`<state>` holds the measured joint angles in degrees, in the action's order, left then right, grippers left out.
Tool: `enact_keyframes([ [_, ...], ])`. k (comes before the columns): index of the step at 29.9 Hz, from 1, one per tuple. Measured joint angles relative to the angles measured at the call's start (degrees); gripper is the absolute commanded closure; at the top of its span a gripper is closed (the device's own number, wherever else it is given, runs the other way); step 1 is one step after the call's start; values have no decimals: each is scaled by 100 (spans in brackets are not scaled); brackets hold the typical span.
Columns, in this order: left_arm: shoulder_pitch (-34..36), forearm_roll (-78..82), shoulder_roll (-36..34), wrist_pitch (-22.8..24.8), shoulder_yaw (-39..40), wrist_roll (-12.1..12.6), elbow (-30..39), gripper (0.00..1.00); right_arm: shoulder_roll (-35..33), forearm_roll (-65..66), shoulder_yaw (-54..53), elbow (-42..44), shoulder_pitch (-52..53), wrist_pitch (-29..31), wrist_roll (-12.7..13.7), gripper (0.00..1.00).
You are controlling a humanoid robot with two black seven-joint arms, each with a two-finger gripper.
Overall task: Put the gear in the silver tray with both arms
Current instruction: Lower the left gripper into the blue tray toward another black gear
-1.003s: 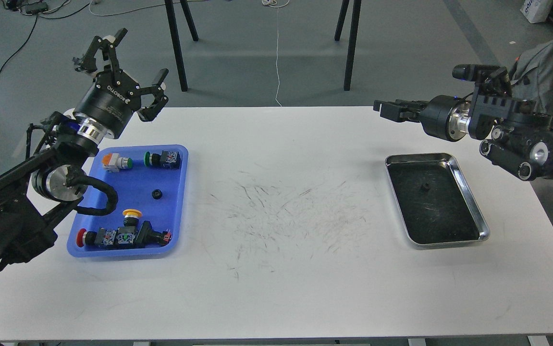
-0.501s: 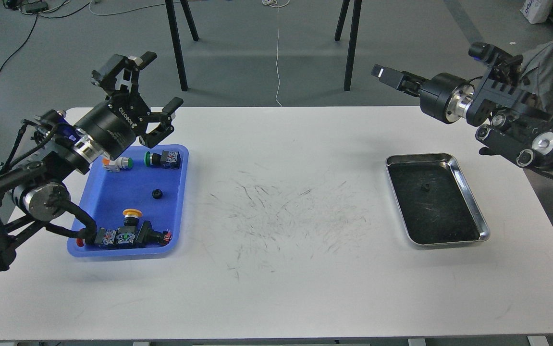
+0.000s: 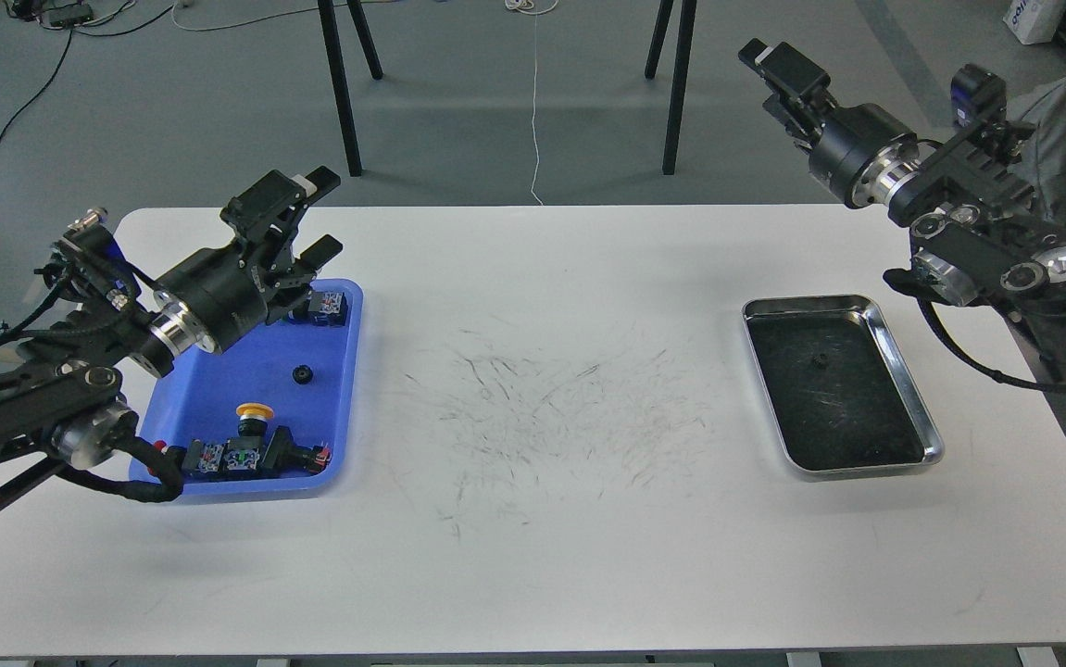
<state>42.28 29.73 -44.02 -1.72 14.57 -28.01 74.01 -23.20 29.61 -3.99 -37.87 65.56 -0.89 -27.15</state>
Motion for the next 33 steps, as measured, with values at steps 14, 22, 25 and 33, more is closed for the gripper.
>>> enact_keyframes([
  [14, 253, 1700, -370, -24, -979, 0, -46, 0, 36, -1238, -1537, -38, -1025, -1, -13, 5],
  [22, 289, 2941, -642, -95, -1043, 0, -214, 0, 107, -1238, -1975, -157, -1296, -8, -53, 5],
  [25, 262, 3620, -641, -195, -1078, 0, -333, 0, 135, -1238, -1977, -159, -1311, -9, -54, 5],
  [33, 264, 5461, -397, -284, -1082, 0, -839, 2, 200, -1238, -1969, -161, -1325, -11, -58, 5],
])
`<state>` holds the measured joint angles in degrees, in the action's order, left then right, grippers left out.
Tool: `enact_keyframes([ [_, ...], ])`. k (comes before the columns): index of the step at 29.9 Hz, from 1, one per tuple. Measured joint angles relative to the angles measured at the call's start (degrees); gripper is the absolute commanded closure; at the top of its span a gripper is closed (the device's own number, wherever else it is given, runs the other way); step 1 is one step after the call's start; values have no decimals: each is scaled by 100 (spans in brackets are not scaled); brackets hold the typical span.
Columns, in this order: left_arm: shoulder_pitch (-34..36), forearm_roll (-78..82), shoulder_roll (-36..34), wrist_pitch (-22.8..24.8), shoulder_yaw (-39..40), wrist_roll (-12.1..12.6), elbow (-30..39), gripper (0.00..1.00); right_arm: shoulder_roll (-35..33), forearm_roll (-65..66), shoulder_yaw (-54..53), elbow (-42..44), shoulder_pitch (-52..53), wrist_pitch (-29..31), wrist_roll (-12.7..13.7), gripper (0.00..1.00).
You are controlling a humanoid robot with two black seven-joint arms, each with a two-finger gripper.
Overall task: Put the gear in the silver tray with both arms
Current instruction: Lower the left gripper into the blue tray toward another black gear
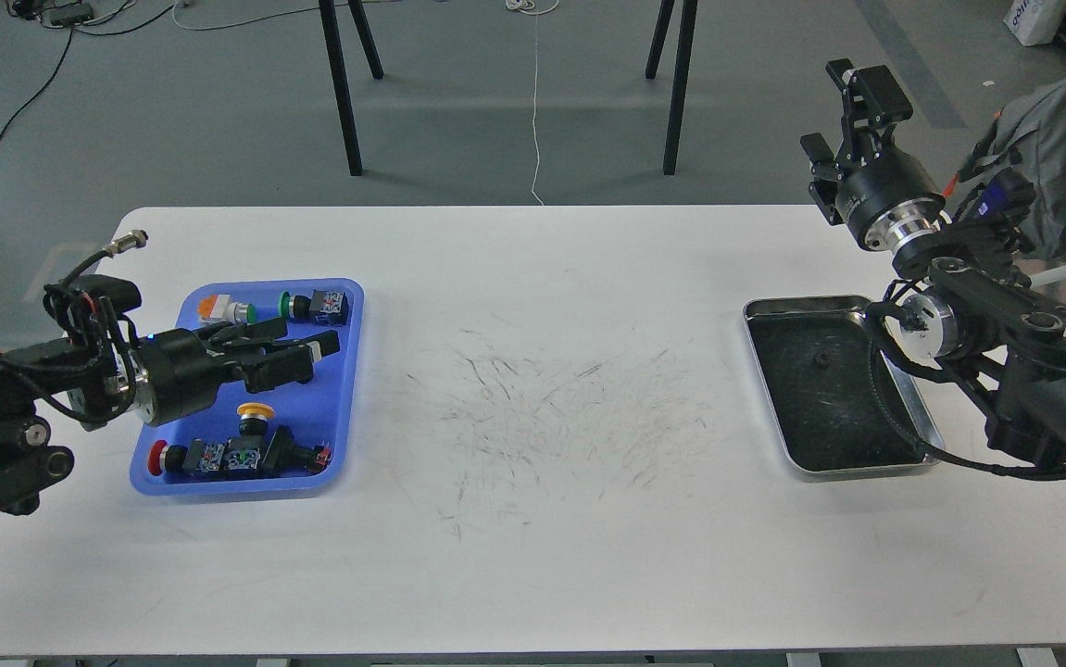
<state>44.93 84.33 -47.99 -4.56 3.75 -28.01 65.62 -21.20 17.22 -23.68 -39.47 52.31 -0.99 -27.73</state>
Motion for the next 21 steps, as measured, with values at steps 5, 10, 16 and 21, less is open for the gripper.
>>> enact_keyframes([
  [5, 59, 515, 339, -82, 3, 1, -690, 6, 4, 4, 12, 0, 0, -66, -4, 5],
  [10, 78, 1118, 716, -168, -3, 2, -1293, 6, 4, 8, 36, -4, 0, -84, -4, 5],
  [16, 25, 1445, 1038, -311, -37, 2, -1761, 6, -6, 7, -70, 12, 2, -84, -6, 5],
  [21, 11, 1556, 1119, -384, -45, 2, -1965, 12, 19, -40, -581, 11, -172, -88, -12, 5],
])
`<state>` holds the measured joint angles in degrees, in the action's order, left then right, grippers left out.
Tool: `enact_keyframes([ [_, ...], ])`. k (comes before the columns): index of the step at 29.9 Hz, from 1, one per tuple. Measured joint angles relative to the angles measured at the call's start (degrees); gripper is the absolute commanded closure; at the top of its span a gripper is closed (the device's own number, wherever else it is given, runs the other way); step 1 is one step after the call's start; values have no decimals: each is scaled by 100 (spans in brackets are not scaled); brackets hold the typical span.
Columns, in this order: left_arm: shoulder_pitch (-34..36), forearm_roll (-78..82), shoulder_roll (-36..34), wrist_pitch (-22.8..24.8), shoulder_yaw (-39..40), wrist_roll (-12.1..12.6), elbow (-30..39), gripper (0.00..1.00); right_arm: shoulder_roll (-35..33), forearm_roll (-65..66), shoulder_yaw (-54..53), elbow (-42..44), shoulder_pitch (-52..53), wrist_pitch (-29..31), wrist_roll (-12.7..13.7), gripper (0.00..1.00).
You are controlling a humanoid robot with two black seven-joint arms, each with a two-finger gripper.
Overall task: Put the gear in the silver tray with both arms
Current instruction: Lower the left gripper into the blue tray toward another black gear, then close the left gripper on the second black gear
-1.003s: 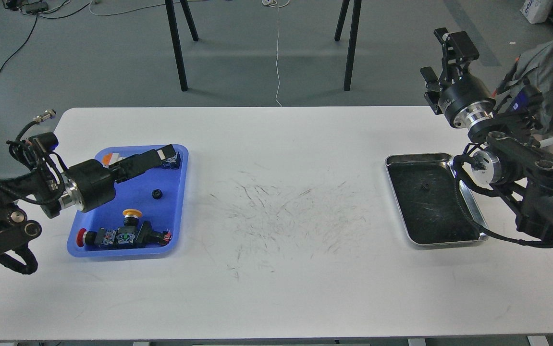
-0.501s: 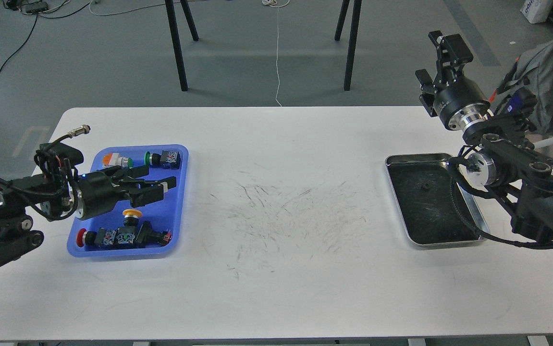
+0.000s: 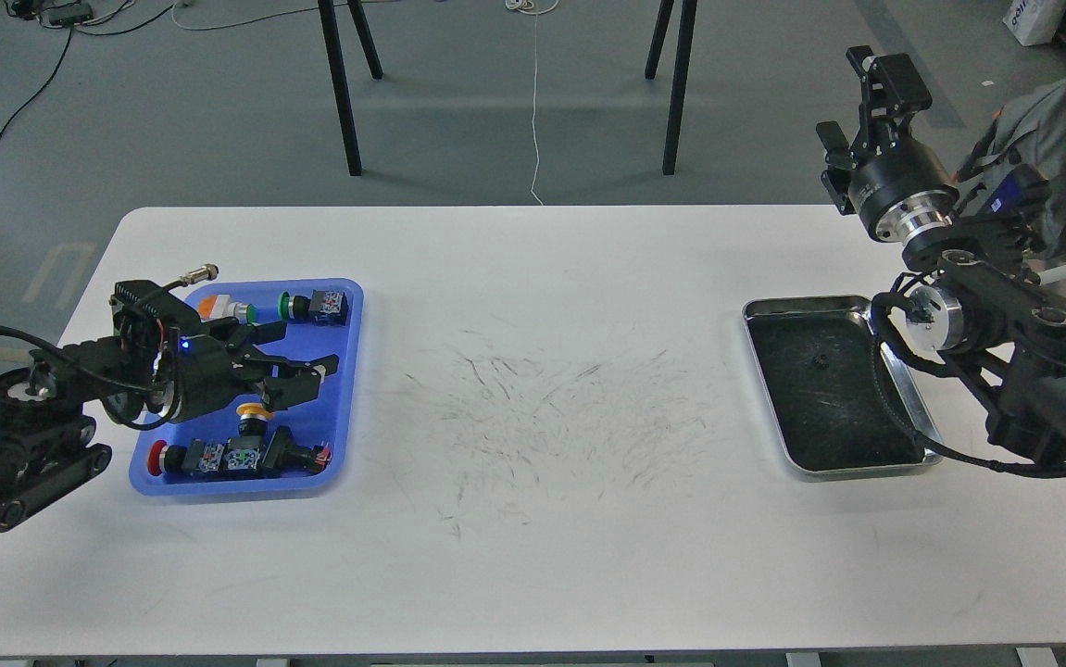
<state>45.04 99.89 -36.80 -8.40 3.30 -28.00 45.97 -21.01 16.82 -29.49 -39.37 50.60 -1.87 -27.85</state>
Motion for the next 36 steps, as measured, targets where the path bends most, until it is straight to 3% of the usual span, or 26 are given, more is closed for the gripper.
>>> enact_keyframes([
  [20, -224, 172, 521, -367, -13, 0, -809, 21, 133, -7, -227, -18, -88, -68, -9, 5],
  [33, -379, 172, 537, -523, -8, 0, -1021, 38, 141, -3, -227, -18, -94, -67, -12, 5],
  [36, -410, 172, 540, -540, -9, 0, -1053, 46, 141, -3, -225, -23, -94, -68, -12, 5],
])
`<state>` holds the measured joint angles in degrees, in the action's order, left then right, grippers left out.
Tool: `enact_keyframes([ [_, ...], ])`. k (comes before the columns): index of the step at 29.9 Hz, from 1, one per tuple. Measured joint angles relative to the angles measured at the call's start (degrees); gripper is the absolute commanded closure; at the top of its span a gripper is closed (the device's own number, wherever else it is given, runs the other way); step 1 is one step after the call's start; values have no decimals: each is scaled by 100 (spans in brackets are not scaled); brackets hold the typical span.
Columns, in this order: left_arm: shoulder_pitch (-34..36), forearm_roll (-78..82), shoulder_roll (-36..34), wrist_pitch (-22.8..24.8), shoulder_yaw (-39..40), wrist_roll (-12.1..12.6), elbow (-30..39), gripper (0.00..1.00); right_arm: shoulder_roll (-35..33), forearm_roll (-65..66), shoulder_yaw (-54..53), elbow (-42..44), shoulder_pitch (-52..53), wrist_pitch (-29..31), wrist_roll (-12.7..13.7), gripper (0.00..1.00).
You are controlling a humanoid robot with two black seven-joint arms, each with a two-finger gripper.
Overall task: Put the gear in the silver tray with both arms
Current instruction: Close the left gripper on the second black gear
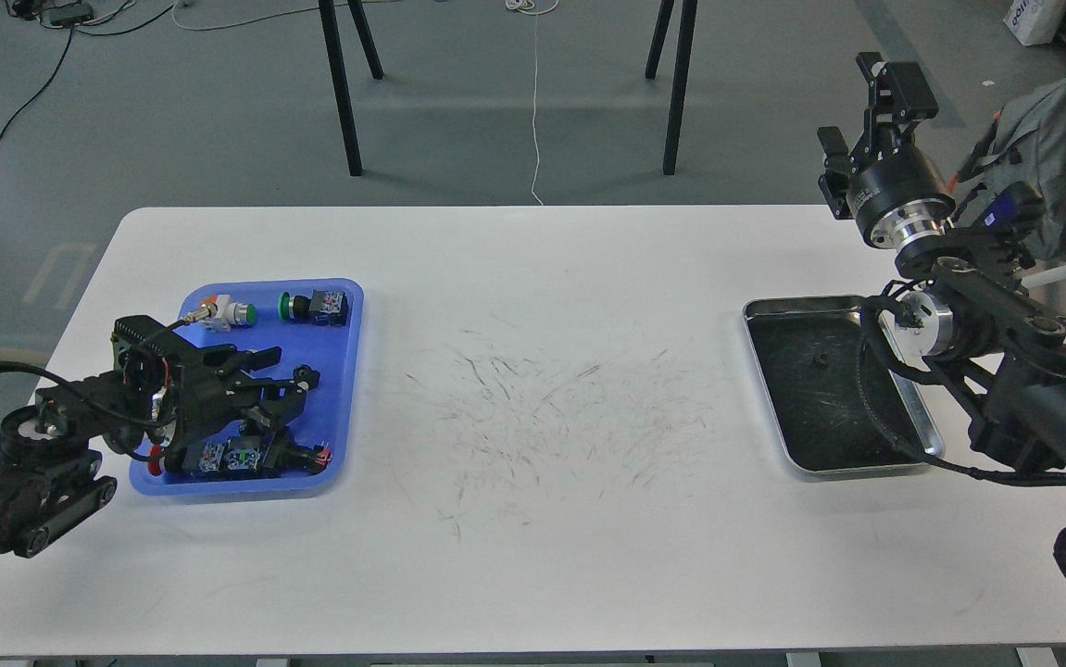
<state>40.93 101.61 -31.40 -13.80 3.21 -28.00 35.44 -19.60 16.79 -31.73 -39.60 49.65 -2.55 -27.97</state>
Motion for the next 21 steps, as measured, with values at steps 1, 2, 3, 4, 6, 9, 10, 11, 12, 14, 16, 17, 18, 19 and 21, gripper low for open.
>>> enact_keyframes([
  [1, -7, 0, 0, -4, 0, 0, -7, 47, 0, 0, 0, -1, 0, 0, 0, 5],
  [2, -11, 0, 0, -6, 0, 0, -12, 48, 0, 0, 0, -1, 0, 0, 0, 5],
  [3, -15, 0, 0, -8, 0, 0, -17, 48, 0, 0, 0, -1, 0, 0, 0, 5],
  [4, -19, 0, -1, -14, 0, 0, -22, 50, 0, 0, 0, -2, 0, 0, 0, 5],
  [6, -24, 0, -1, -39, 2, 0, -26, 51, 0, 0, -3, -7, 0, 0, 0, 5],
  [9, -26, 0, -1, -64, 4, 0, -35, 56, 0, 0, -2, -7, -23, 0, 0, 5],
  [10, -28, 0, 0, -70, 4, 0, -36, 58, 0, 0, -2, -7, -34, -2, 0, 5],
  [11, -30, 0, 0, -74, 4, 0, -36, 60, 0, 0, -2, -7, -42, -4, 0, 5],
  [12, -33, 0, 4, -78, 5, 0, -37, 60, 0, 0, -2, -7, -46, -5, 0, 5],
  [14, -37, 0, 9, -84, 5, -1, -35, 62, 0, 0, 0, -2, -51, -5, 0, 5],
  [16, -38, 0, 10, -84, 5, -1, -31, 63, 0, 0, 7, 3, -55, -5, 0, 5],
  [17, -38, 0, 10, -84, 5, -1, -30, 63, 0, 0, 9, 4, -55, -4, 0, 5],
  [18, -38, 0, 10, -84, 6, -1, -26, 64, 0, 0, 13, 4, -57, -2, 0, 5],
  [19, -38, 0, 10, -84, 7, 0, -17, 67, 0, 0, 17, 5, -57, -2, 0, 5],
  [21, -38, -4, 11, -84, 11, 0, 3, 68, 0, 0, 29, 5, -57, -1, 0, 5],
])
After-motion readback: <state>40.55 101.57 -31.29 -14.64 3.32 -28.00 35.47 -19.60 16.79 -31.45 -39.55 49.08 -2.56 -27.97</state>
